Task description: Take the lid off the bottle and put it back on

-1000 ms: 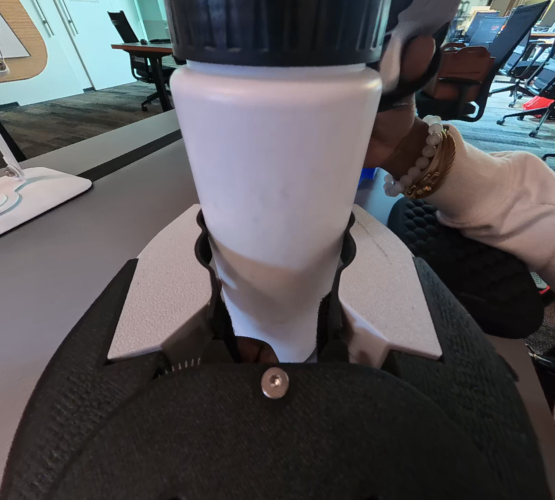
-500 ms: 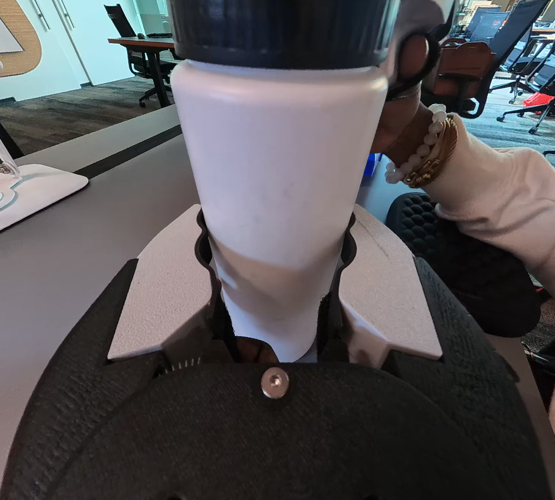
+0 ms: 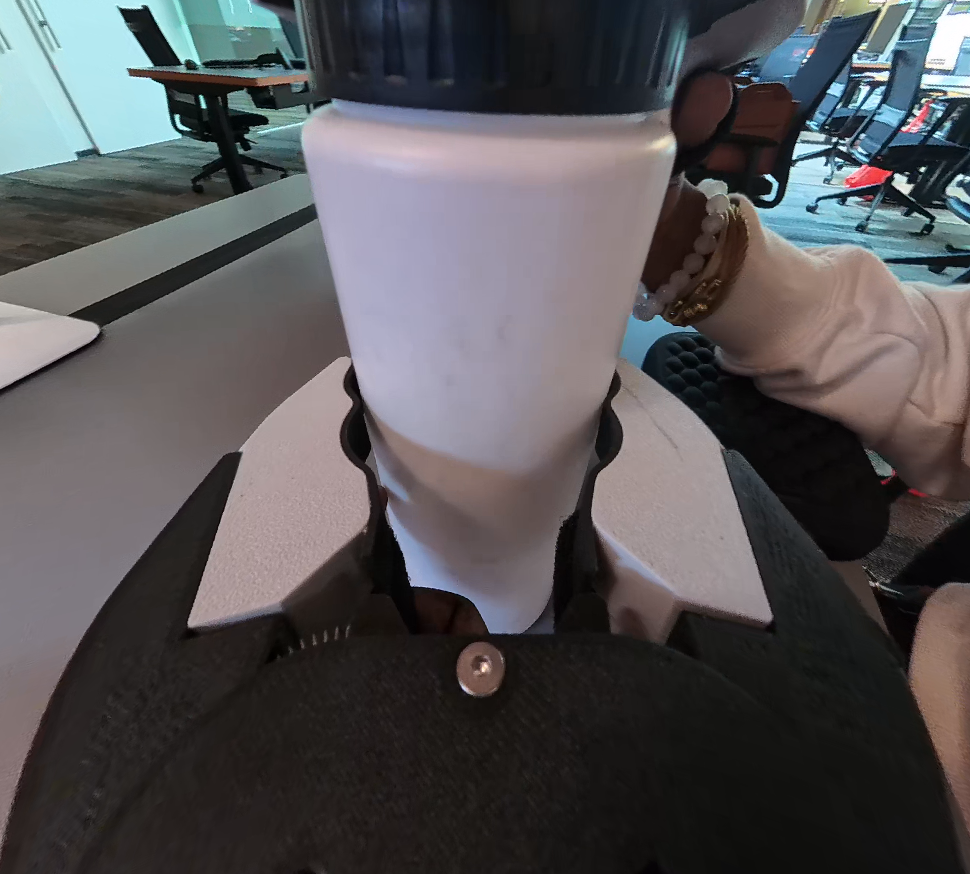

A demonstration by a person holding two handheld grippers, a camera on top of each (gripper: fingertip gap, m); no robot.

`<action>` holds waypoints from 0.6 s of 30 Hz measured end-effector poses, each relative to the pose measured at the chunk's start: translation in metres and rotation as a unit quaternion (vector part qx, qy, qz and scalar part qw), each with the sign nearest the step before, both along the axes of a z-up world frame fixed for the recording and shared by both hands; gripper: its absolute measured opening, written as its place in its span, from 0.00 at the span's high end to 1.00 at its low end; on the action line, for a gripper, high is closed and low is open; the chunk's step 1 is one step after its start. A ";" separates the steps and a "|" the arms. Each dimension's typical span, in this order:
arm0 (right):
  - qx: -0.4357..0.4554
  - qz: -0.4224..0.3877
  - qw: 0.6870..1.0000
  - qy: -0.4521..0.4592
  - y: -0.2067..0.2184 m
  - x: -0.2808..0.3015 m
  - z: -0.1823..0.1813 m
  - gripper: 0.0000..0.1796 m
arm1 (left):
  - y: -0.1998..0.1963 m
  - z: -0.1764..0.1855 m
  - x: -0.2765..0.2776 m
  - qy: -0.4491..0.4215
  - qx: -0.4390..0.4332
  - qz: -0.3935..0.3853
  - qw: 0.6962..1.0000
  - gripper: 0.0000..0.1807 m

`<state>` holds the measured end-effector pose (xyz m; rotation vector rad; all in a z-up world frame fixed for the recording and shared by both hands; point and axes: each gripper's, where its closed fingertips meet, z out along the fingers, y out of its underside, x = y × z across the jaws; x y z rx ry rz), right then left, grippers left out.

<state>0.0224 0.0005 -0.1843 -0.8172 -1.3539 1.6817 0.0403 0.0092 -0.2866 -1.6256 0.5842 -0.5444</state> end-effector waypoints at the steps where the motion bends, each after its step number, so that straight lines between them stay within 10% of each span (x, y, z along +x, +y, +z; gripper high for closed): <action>1: 0.008 0.009 1.000 -0.013 -0.005 -0.004 -0.002 0.44 | -0.001 0.000 0.001 0.000 0.001 -0.004 1.000 0.52; 7: 0.041 0.030 0.997 -0.062 -0.024 -0.013 -0.002 0.58 | -0.003 0.000 0.003 0.007 0.001 -0.002 1.000 0.52; 18: 0.017 -0.207 0.975 -0.081 -0.009 -0.015 -0.002 0.62 | 0.000 0.000 0.004 0.010 0.001 0.020 1.000 0.52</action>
